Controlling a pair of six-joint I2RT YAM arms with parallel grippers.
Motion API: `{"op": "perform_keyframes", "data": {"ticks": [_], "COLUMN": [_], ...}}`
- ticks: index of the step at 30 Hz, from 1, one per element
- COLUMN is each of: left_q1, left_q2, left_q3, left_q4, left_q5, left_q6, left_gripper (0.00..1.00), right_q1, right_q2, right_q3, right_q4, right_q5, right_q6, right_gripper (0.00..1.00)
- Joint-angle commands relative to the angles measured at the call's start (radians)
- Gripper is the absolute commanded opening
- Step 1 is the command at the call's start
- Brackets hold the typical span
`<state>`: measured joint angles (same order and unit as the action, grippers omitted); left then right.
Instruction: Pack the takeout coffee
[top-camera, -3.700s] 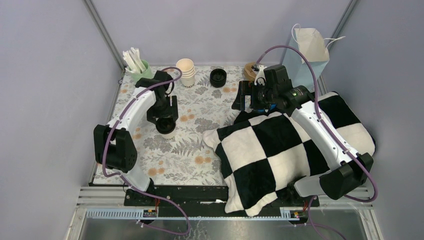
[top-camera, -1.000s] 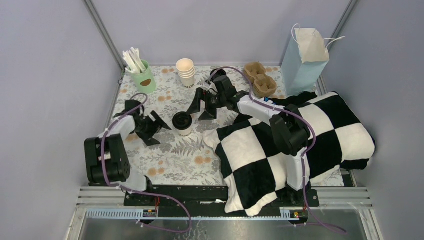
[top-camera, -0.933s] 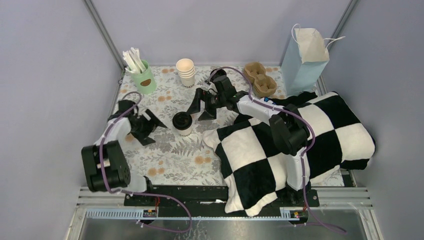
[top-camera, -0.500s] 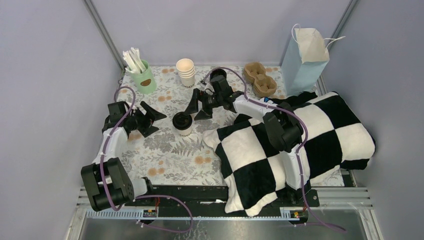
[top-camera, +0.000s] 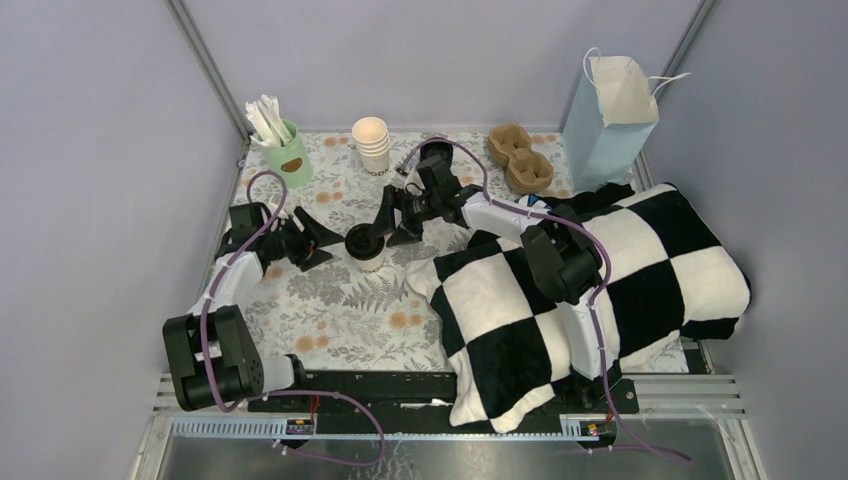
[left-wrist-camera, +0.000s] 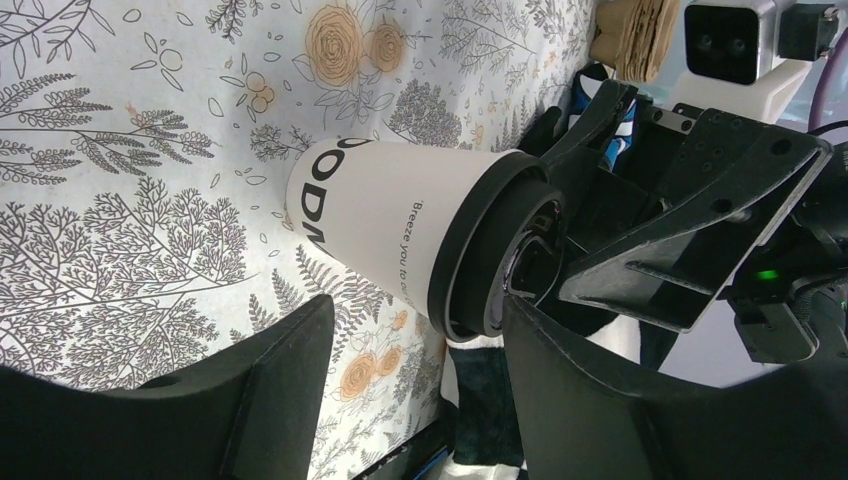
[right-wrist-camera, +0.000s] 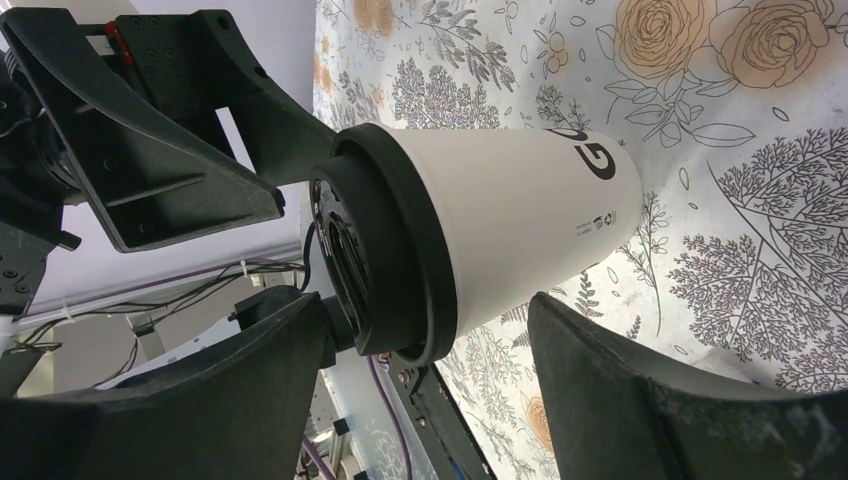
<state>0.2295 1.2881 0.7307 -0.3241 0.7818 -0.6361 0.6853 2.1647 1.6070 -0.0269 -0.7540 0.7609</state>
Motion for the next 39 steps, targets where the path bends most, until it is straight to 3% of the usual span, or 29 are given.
{"op": "perform_keyframes", "data": {"ticks": [1, 7, 14, 24, 33, 39], "left_q1": [-0.012, -0.031, -0.033, 0.003, -0.006, -0.014], "left_q2": [0.018, 0.038, 0.07, -0.014, 0.071, 0.098], "left_q3": [0.025, 0.031, 0.049, 0.059, 0.056, 0.061], "left_q4": [0.015, 0.017, 0.018, -0.001, 0.059, 0.063], "left_q5": [0.0, 0.005, -0.017, -0.058, 0.018, 0.001], "left_q6": [0.042, 0.052, 0.049, 0.021, 0.002, 0.005], "left_gripper": [0.66, 0.7, 0.65, 0.73, 0.75, 0.71], "right_q1": [0.011, 0.015, 0.015, 0.015, 0.014, 0.015], "right_q2": [0.015, 0.03, 0.036, 0.034, 0.043, 0.042], "right_q3": [0.033, 0.042, 0.038, 0.043, 0.045, 0.042], "right_q4": [-0.012, -0.021, -0.011, -0.017, -0.015, -0.011], "right_q5": [-0.017, -0.009, -0.007, -0.01, -0.013, -0.015], "right_q6": [-0.026, -0.026, -0.014, -0.011, -0.007, -0.005], "right_gripper": [0.8, 0.8, 0.79, 0.79, 0.79, 0.78]}}
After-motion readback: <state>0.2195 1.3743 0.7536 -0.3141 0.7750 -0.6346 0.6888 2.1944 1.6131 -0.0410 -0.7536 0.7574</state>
